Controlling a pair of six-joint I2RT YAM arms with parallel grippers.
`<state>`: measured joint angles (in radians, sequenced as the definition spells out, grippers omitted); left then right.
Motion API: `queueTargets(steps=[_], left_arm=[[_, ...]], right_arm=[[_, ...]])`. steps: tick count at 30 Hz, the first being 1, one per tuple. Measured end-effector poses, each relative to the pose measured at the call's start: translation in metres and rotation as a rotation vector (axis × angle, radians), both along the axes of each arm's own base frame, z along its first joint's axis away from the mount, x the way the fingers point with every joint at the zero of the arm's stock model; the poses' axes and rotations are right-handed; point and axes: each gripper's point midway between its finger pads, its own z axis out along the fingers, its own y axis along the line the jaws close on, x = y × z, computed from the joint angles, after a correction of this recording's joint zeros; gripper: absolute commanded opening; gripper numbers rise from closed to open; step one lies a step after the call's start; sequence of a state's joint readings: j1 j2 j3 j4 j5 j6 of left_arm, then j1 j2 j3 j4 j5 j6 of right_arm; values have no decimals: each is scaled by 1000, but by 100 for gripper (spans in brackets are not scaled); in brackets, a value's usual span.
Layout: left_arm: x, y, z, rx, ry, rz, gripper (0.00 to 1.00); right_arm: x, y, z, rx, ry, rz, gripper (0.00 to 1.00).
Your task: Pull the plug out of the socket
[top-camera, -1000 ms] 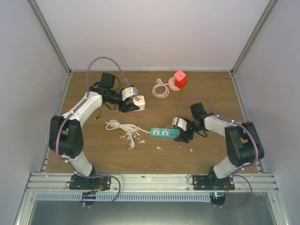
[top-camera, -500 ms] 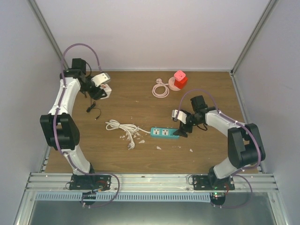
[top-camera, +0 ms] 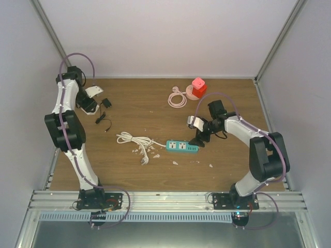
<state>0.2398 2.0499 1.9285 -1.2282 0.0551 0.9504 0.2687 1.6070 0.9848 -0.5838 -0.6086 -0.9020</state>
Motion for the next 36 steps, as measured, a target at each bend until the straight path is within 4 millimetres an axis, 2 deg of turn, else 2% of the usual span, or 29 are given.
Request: queueTargets(steps=[5,9,14,31,36], left_arm=[[3,25,-31,66,87,34,48],[2,34,-46,102,129,37,49],[1,43,-61,147,175,24,59],[4,48,-72,167,197,0,85],[6,46,-70,154,186,1,99]], right_arm=[[-1,7,3,5,20,4,99],[-4,11,3,3,34,6,100],[-7,14,2,-2,41,11,100],[-15,30,-9,-33,88,87,100],[-19,36,-8,-37,89,111,100]])
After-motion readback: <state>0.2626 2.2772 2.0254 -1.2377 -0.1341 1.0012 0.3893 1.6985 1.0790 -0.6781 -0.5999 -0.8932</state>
